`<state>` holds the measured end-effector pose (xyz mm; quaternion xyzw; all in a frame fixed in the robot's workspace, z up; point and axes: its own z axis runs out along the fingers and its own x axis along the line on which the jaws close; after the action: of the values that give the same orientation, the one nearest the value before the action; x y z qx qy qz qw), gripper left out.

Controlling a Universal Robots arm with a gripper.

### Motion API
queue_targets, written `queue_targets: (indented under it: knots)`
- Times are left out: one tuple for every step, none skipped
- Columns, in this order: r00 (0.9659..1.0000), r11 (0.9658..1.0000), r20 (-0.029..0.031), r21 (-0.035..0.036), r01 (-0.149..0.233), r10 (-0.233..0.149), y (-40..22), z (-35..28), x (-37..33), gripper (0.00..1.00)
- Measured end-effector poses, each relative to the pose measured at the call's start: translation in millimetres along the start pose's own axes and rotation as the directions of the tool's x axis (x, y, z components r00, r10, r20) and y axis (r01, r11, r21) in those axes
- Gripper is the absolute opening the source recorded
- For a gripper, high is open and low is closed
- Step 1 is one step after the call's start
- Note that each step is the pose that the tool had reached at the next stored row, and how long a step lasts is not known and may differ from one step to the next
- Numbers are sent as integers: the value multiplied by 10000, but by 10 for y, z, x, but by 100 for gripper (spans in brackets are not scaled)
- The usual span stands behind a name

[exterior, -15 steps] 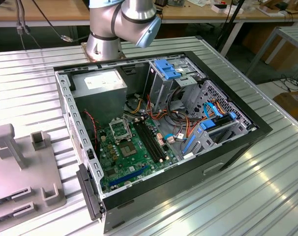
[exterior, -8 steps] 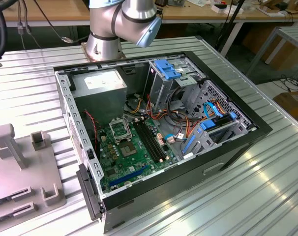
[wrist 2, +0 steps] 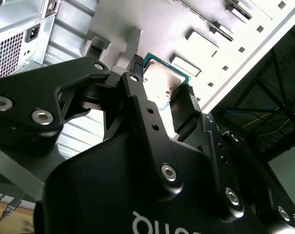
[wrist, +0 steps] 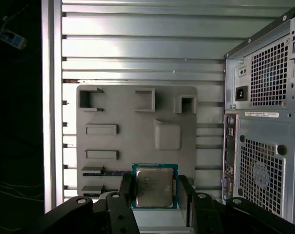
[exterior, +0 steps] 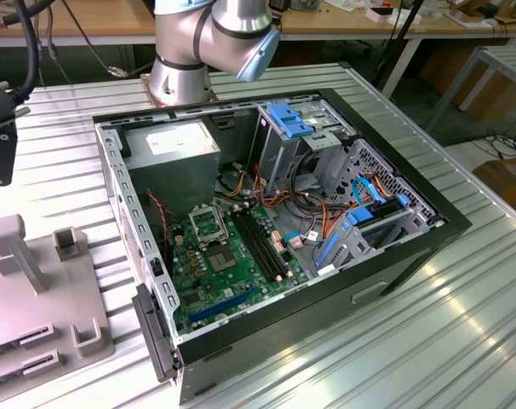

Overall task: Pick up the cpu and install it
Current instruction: 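Pick up the cpu and move it towards the insertion slot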

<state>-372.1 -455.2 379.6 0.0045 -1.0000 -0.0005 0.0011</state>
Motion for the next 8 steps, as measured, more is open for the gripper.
queue_targets:
  knots:
    - [10000, 10000, 0, 0, 1, -1, 0, 0, -16, 47]
    - [10000, 10000, 0, 0, 0, 0, 0, 0, -30, 47]
    - [10000, 10000, 0, 0, 0, 0, 0, 0, -43, 47]
    - [10000, 10000, 0, 0, 0, 0, -1, 0, -56, 47]
    - [10000, 10000, 0, 0, 0, 0, -1, 0, -72, 47]
    - [10000, 10000, 1, -1, 0, 0, -1, 0, -84, 47]
    - [10000, 10000, 0, 0, 1, -1, -1, 0, -94, 47]
    - [10000, 10000, -1, 0, 0, 0, -1, -1, -106, 47]
